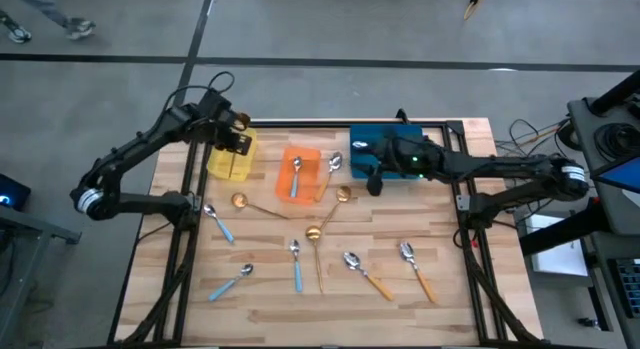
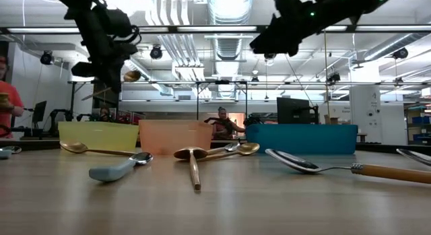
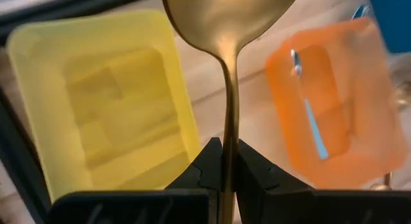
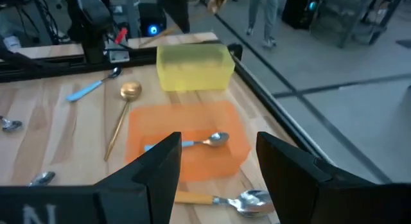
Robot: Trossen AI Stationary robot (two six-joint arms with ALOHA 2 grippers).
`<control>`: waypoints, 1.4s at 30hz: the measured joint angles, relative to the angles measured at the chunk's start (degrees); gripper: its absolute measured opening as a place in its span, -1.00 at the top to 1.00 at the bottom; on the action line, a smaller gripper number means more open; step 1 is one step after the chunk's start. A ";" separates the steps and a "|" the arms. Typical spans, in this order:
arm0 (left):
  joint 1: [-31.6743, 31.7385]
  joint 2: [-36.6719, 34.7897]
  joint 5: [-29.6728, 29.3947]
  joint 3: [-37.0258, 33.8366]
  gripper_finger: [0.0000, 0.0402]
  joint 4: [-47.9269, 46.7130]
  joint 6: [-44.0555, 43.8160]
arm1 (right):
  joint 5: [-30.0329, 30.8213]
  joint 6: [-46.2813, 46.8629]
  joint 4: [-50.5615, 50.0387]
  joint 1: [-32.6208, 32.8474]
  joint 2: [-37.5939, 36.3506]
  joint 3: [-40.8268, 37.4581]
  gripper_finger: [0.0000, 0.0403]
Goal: Sort silverware by color (type)
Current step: Put the gold spoon into the yellow bin
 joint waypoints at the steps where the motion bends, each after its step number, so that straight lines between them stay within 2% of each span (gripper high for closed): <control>1: 0.73 0.96 0.81 0.00 0.98 -0.09 0.68 | -0.04 -0.38 -0.07 0.01 -1.00 -0.74 0.04; 6: 3.53 5.05 3.09 -0.02 0.98 -1.63 4.30 | -2.02 -2.48 0.10 0.01 -3.86 -2.67 0.04; 11: 5.41 8.07 4.16 -0.04 0.98 -2.45 7.27 | -6.65 -5.45 2.57 0.01 -4.21 -4.37 0.04; 14: 6.05 9.59 4.19 -0.04 0.98 -3.10 8.44 | -7.43 -6.05 3.44 0.03 -4.21 -4.51 0.04; 23: 7.43 14.67 5.24 -0.04 0.98 -6.62 11.51 | -7.48 -6.26 3.27 0.03 -4.17 -4.51 0.04; 30: 9.40 15.98 5.48 -0.04 0.98 -7.15 11.46 | -7.47 -6.26 3.27 0.03 -4.17 -4.51 0.04; 36: 14.26 16.38 10.40 -0.04 0.98 -8.26 11.20 | -7.45 -6.26 3.23 0.03 -4.15 -4.51 0.04; 42: 14.99 16.38 13.04 -0.04 0.98 -8.21 11.04 | -7.45 -6.26 3.25 0.03 -4.15 -4.51 0.04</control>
